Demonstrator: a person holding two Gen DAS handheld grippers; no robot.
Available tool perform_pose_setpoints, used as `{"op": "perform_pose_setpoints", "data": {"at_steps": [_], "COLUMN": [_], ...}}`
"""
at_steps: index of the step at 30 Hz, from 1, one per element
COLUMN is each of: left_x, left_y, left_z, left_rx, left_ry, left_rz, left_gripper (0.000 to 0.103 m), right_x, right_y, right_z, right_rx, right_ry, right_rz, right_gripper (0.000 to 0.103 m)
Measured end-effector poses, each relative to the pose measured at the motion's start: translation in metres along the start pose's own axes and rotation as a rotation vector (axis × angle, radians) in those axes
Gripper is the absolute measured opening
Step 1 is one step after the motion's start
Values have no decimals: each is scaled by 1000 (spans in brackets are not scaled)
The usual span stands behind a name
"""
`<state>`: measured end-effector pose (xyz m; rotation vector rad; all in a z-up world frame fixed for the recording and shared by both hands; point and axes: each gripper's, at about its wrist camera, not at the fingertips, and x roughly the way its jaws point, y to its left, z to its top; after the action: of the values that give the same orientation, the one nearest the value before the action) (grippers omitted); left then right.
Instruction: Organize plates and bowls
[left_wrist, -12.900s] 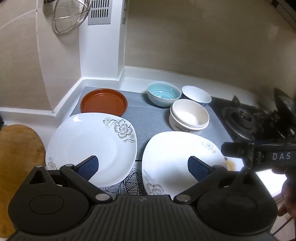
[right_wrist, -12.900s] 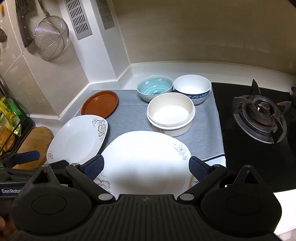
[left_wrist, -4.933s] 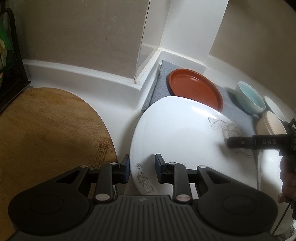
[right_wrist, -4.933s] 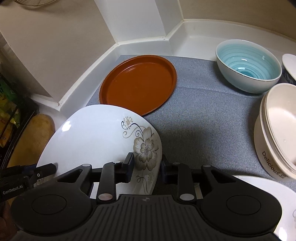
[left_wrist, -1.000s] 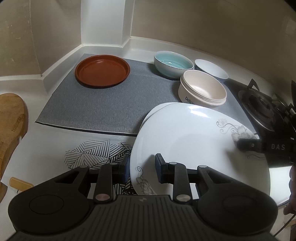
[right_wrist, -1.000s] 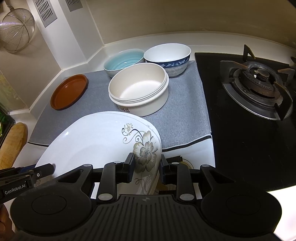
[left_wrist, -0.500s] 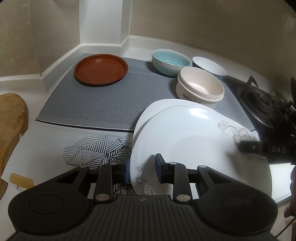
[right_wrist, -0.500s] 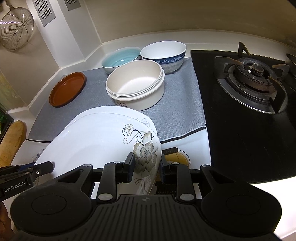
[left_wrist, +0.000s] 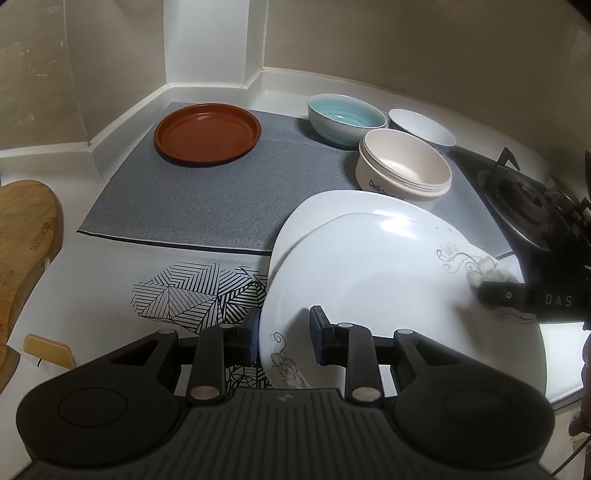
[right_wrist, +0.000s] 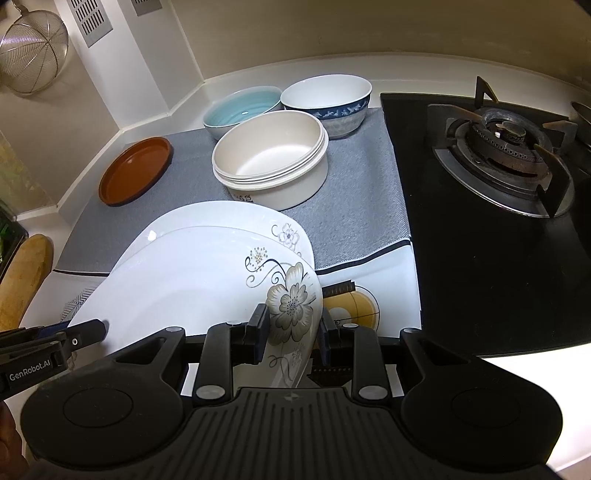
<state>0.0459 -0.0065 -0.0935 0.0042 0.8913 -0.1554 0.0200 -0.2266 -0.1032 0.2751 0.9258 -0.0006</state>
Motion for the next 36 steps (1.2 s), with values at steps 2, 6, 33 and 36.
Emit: {"op": "perform_pose_setpoints", "data": {"at_steps": [2,6,33,36], "left_x": [0,0,-2,-1], "left_y": [0,-1,-20,-22], "left_z": [0,0,-2,-2], "left_rx": [-1,-1,65,77], "left_ry": [0,2,-5,-10], "left_rz": [1,3,92,106], "left_gripper": [31,31,32,32], "right_x": [0,0,3,4], "right_y": [0,-1,-5,-5], "right_z": [0,0,1,0], "right_rx": [-1,-4,19,17], "right_ry": [0,3,22,21], "right_rz": [0,0,2,6], "right_gripper": [29,29,30,30]}}
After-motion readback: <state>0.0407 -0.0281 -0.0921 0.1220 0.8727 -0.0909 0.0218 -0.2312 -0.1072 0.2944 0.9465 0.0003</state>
